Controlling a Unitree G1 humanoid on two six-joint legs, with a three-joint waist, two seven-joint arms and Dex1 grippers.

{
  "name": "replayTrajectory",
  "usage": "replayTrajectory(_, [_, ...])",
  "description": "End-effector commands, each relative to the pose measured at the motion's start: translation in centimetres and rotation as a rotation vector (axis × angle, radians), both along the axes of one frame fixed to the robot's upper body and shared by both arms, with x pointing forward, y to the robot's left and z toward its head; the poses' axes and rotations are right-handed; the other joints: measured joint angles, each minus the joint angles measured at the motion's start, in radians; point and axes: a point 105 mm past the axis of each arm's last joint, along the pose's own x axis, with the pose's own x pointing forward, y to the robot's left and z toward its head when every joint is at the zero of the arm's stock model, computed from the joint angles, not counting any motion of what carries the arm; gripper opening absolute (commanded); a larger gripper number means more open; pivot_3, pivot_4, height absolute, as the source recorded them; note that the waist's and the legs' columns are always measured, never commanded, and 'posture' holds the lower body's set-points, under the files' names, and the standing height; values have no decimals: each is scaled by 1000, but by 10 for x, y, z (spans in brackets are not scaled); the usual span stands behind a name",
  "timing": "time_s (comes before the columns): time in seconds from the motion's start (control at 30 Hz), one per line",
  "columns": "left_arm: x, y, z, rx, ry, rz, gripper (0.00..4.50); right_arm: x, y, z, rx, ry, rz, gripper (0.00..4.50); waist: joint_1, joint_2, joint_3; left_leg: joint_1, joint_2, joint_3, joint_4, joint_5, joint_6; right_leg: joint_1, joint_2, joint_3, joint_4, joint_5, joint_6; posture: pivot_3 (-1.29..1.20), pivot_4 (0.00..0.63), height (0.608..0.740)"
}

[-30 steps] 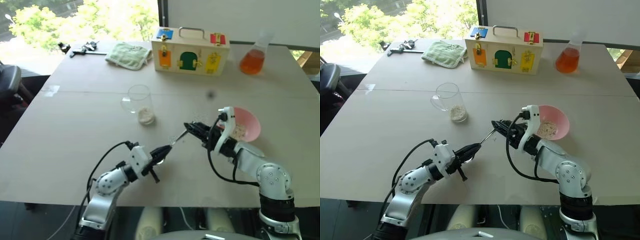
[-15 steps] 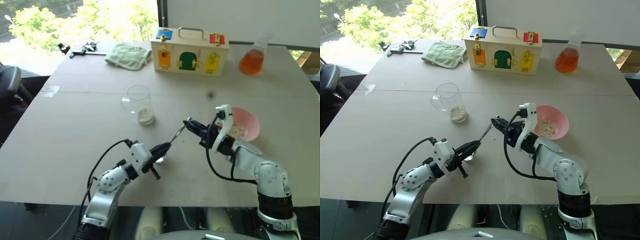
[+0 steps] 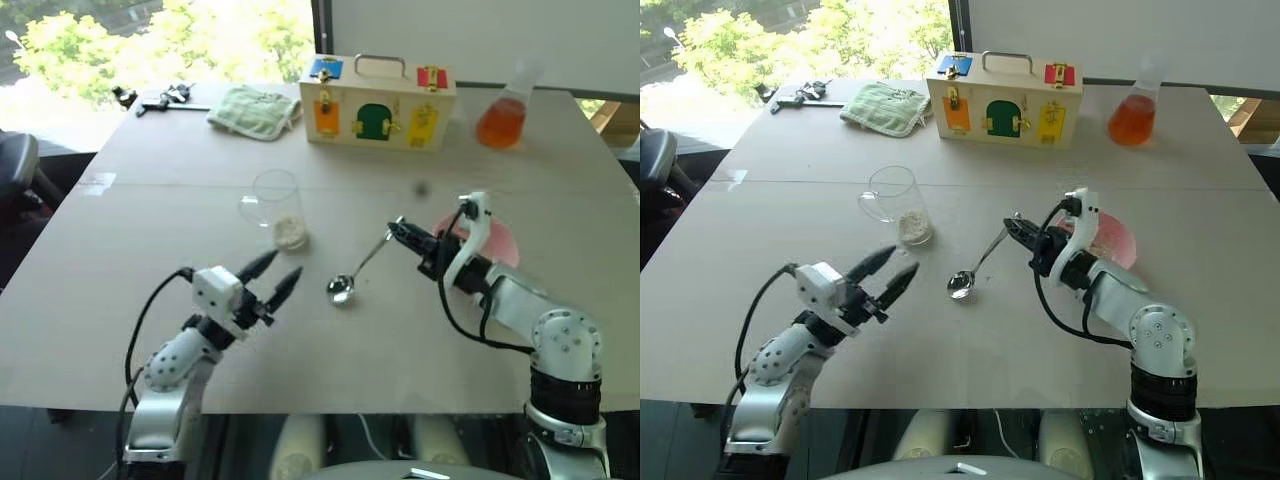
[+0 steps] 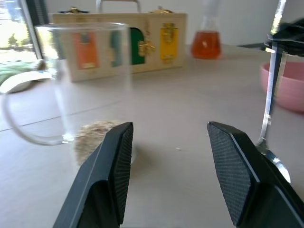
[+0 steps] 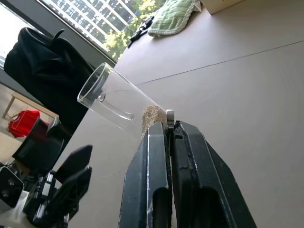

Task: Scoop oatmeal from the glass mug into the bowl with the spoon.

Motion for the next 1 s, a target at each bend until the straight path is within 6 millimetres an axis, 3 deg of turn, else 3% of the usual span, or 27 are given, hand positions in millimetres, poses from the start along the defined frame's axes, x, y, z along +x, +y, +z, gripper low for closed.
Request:
replayTrajectory(0.03, [8,44,18,-75,-23,218,2589,-2,-5,23,54,-47,18,0,-3,0,0,0,0,0,0,0,0,0,0,0,0,0,0,0,150,740])
replayTrajectory(0.17, [26,63,21,-37,14,298,2589,0,-8,28,54,-51,7,0,-3,0,0,0,-1,0,0,0,0,0,1,0,1,0,0,0,150,740])
replayTrajectory(0.47, [66,51,25,113,49,177,2589,-4,-3,28,55,-50,4,0,-7,-1,0,-1,-1,1,0,3,-5,-1,2,0,0,0,0,0,150,740])
replayTrajectory(0.6, [66,50,28,183,30,138,2589,-6,-5,28,52,-52,-11,0,-10,-1,0,-1,0,2,0,3,-5,-1,2,1,0,0,0,0,150,740])
replayTrajectory(0.73, [54,56,36,189,-30,138,2589,-9,-6,26,48,-51,-20,0,-10,-1,0,-1,0,3,0,3,-5,-2,2,2,-1,0,0,0,150,740])
replayTrajectory(0.87, [45,54,27,208,-16,131,2589,-11,-6,25,52,-45,-25,0,-12,-1,0,-1,1,4,-1,3,-5,-2,2,3,-1,0,0,0,150,740])
replayTrajectory(1.0, [51,43,16,208,27,101,2589,-11,-4,24,53,-41,-18,0,-7,-1,0,-1,1,3,-1,3,-5,-2,2,2,0,0,0,0,150,740])
